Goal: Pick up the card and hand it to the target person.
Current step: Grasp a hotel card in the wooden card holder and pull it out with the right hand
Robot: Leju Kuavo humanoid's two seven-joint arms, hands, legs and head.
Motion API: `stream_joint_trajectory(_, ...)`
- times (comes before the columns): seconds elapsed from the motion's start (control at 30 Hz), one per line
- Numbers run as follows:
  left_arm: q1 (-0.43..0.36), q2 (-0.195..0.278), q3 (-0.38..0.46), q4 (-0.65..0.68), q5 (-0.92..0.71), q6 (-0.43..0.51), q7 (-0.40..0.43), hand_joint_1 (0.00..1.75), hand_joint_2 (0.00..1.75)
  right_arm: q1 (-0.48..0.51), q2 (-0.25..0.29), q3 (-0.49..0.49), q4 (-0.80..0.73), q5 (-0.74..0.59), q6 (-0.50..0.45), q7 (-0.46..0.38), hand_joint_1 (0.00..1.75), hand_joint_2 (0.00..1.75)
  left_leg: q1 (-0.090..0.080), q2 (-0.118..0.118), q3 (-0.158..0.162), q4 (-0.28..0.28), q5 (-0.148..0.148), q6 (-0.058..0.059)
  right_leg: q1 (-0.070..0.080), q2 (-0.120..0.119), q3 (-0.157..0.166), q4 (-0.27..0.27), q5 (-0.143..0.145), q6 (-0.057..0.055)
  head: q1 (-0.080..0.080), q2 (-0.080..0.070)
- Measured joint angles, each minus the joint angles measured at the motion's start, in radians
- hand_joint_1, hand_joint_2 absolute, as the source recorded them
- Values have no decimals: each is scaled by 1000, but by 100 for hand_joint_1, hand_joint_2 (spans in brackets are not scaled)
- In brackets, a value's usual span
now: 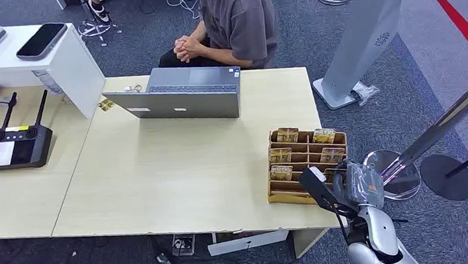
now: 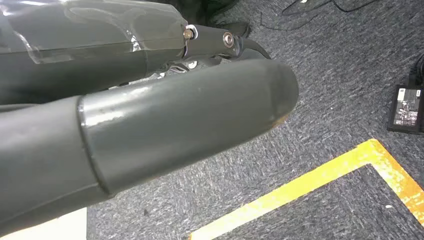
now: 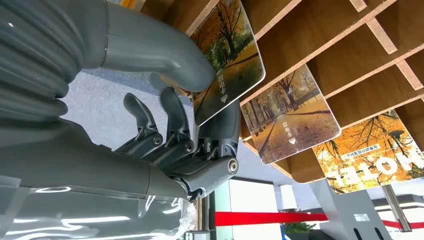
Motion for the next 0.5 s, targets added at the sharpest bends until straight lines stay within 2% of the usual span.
stream_joint_trajectory(0.5,0,0,-1,0,1,-1,-3,0,0,2,1,-2,1,-14,-18,-4,138,175,0,0,0,0,0,0,0,0,0,0,0,0,0,0)
